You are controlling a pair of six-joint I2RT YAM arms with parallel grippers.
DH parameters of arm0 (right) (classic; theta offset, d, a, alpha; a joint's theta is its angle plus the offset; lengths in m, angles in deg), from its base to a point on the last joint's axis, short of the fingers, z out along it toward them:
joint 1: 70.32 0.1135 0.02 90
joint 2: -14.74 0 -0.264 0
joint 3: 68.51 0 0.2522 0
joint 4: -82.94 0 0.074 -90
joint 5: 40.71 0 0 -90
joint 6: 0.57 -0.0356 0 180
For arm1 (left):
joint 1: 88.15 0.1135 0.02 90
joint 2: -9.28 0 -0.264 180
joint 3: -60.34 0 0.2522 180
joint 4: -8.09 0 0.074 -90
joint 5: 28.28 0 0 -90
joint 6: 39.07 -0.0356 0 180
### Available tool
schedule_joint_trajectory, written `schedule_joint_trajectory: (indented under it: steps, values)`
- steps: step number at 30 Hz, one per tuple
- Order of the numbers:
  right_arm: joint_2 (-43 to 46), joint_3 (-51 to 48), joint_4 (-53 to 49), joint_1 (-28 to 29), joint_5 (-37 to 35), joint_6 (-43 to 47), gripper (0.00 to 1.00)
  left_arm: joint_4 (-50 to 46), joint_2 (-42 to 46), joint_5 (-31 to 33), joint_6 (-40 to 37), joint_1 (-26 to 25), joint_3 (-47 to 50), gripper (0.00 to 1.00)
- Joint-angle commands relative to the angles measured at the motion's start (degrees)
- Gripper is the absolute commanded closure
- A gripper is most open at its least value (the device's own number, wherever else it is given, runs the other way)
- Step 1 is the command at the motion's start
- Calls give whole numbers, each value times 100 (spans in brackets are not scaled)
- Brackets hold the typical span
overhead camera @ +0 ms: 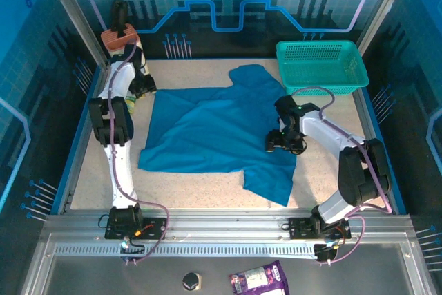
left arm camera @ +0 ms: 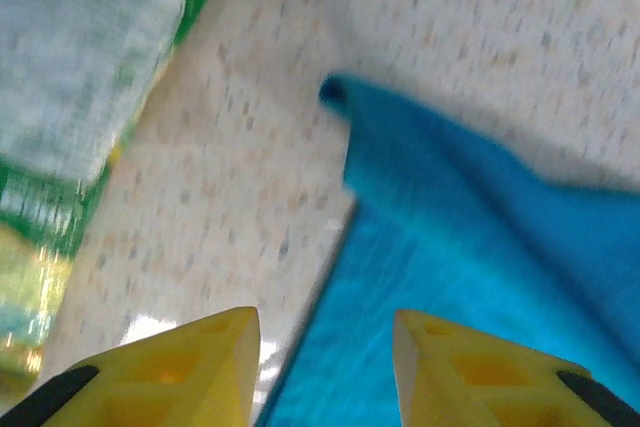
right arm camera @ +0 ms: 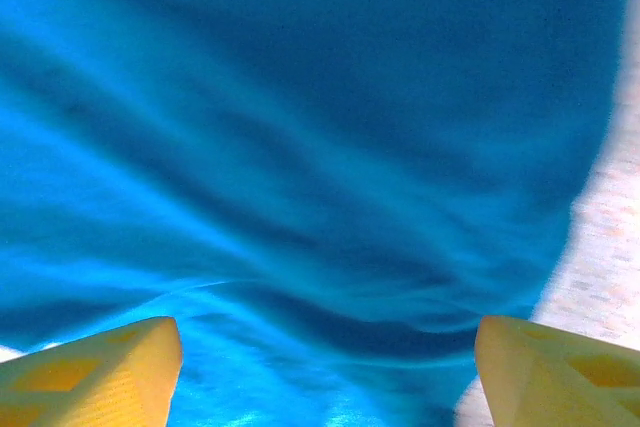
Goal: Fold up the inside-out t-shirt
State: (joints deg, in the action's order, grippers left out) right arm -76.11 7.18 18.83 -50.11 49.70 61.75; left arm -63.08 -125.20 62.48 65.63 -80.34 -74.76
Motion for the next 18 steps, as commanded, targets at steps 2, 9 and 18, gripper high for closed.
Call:
schedule_joint_trajectory:
  steps: [2,9,18]
  values:
    - [-505,7,265,168,712,-137,22,201,757,7,-81,-96,1273,60]
    - [-879,-101,160,-38,269,-16,22,617,1280,-141,-62,-113,2729,64]
    - [-884,-230,122,-300,179,120,22,731,1198,-138,-65,-206,3147,85]
